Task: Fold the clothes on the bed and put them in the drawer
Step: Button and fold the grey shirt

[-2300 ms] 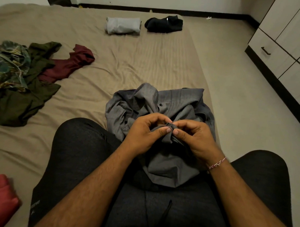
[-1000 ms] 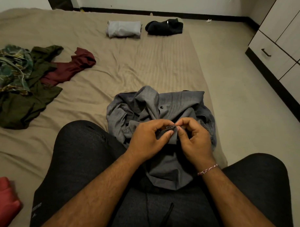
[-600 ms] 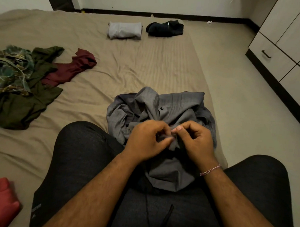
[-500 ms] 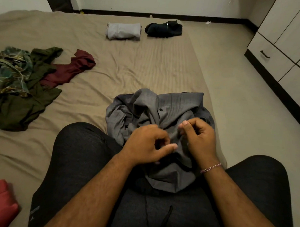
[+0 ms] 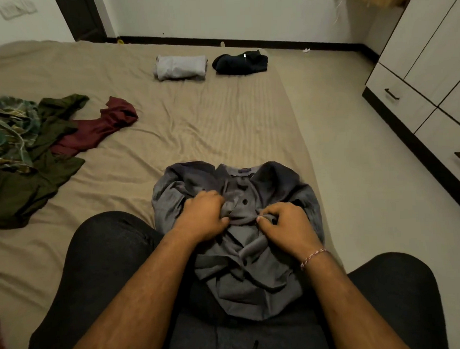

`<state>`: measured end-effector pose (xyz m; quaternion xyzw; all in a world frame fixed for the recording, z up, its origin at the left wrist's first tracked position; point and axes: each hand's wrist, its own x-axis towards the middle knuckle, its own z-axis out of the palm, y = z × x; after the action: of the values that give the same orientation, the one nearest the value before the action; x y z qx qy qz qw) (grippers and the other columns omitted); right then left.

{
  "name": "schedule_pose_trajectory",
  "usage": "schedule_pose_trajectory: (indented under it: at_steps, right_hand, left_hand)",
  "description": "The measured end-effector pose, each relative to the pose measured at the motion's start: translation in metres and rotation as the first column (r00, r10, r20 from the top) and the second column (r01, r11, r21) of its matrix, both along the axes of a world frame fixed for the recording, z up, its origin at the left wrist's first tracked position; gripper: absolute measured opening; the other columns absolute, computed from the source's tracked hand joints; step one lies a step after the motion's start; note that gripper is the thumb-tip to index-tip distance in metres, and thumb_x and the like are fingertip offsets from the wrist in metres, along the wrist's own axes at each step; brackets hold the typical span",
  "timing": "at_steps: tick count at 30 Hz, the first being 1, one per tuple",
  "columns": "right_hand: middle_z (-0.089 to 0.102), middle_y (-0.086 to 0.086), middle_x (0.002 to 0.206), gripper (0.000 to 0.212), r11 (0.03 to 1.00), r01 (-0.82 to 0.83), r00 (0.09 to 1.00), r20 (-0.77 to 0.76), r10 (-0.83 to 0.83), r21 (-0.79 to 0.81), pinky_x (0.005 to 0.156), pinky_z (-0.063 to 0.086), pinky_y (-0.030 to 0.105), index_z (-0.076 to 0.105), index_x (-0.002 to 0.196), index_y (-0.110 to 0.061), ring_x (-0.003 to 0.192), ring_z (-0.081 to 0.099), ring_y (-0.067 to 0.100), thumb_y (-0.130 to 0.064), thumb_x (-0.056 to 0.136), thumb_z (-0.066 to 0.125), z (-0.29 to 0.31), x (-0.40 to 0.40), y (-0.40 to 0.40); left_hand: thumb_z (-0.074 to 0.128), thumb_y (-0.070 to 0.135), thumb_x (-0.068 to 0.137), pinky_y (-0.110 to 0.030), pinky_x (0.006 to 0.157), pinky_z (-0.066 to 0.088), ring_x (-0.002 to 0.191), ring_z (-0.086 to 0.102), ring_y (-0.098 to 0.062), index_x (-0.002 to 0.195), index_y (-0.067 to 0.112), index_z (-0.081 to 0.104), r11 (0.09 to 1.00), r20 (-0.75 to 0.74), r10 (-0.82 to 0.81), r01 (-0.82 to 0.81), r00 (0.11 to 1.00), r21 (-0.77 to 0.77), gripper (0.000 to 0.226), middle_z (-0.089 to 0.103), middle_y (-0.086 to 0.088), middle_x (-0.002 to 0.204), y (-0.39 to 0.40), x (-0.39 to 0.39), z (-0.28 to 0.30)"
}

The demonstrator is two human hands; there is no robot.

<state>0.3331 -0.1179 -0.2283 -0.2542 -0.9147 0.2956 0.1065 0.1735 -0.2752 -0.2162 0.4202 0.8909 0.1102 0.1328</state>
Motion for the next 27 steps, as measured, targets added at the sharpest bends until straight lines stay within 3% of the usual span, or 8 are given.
schedule_pose_trajectory:
  at_steps: [3,7,10,13,15,20,23,27]
  right_hand:
    - [0.061,0.003,0.057,0.046,1.000,0.015,1.000,0.021,-0.015,-0.019,0.060,0.054,0.041,0.063,0.063,-0.009,0.056,0.060,0.012,-0.043,0.093,0.068,0.018,0.013,-0.003]
    - [0.056,0.009,0.060,0.055,0.988,-0.151,0.958,0.241,0.155,-0.036,0.057,0.044,0.037,0.053,0.065,-0.007,0.056,0.057,0.016,-0.051,0.096,0.062,0.033,0.022,-0.009]
    - [0.063,-0.007,0.064,0.038,0.995,-0.038,0.989,0.144,0.025,0.090,0.058,0.046,0.031,0.060,0.071,-0.022,0.062,0.060,0.005,-0.053,0.092,0.065,0.037,0.019,-0.011]
    - [0.064,-0.014,0.077,0.019,0.983,0.163,0.965,-0.221,-0.141,0.083,0.064,0.048,0.027,0.062,0.077,-0.027,0.071,0.059,0.002,-0.039,0.090,0.070,0.041,-0.002,0.001]
    - [0.063,-0.011,0.094,0.009,0.973,0.215,0.939,-0.293,-0.181,0.089,0.077,0.050,0.032,0.064,0.091,-0.027,0.088,0.060,0.012,-0.032,0.088,0.071,0.037,-0.020,0.022]
    - [0.049,0.010,0.148,0.079,0.922,0.378,0.920,0.077,-0.384,0.082,0.107,0.045,0.049,0.043,0.148,-0.019,0.134,0.046,0.038,-0.050,0.082,0.075,0.005,-0.033,0.069]
    - [0.070,0.014,0.123,0.055,0.915,0.378,0.919,0.175,-0.353,-0.139,0.089,0.051,0.038,0.063,0.127,-0.014,0.117,0.064,0.037,-0.046,0.084,0.077,-0.016,-0.014,0.079]
    - [0.075,0.006,0.095,0.019,0.894,0.367,0.911,-0.093,-0.401,-0.257,0.078,0.051,0.034,0.073,0.098,-0.018,0.097,0.070,0.029,-0.035,0.091,0.076,-0.018,-0.002,0.079]
  left_hand:
    - [0.059,0.042,0.074,-0.043,0.054,0.047,0.059,0.058,-0.021,0.062,0.018,0.055,0.990,0.055,-0.083,0.077,0.995,0.117,0.027,0.057,-0.001,0.060,-0.023,0.009,0.011]
    - [0.052,0.088,0.069,-0.040,0.048,0.030,0.044,0.040,-0.017,0.059,0.008,0.051,0.989,0.159,-0.148,0.145,0.976,0.034,0.080,0.041,-0.002,0.048,-0.053,0.028,0.025]
    - [0.042,0.097,0.074,-0.040,0.049,0.042,0.049,0.053,-0.016,0.068,0.012,0.063,0.992,0.069,-0.040,0.031,0.997,0.123,0.087,0.055,-0.001,0.054,-0.056,0.032,0.027]
    - [0.053,0.061,0.097,-0.039,0.060,0.053,0.064,0.060,-0.006,0.078,0.026,0.068,0.880,-0.074,0.063,-0.020,0.995,0.475,0.043,0.065,0.008,0.069,-0.033,0.019,0.035]
    - [0.058,0.037,0.100,-0.042,0.070,0.054,0.078,0.062,-0.013,0.092,0.024,0.071,0.841,-0.121,0.022,0.047,0.992,0.538,0.020,0.068,0.008,0.084,-0.008,0.003,0.036]
    - [0.060,0.030,0.097,-0.047,0.100,0.049,0.122,0.057,-0.026,0.143,0.023,0.053,0.923,-0.104,-0.251,0.270,0.962,0.274,0.047,0.060,-0.004,0.133,0.049,-0.032,0.004]
    - [0.060,0.046,0.097,-0.057,0.118,0.029,0.147,0.036,-0.027,0.157,0.024,0.032,0.972,-0.090,-0.230,0.232,0.969,0.017,0.069,0.042,-0.005,0.156,0.063,-0.040,-0.021]
    - [0.056,0.037,0.097,-0.065,0.119,0.015,0.134,0.044,-0.023,0.116,0.027,0.063,0.979,-0.198,-0.200,0.188,0.960,-0.074,0.022,0.059,0.002,0.125,0.058,-0.044,-0.031]
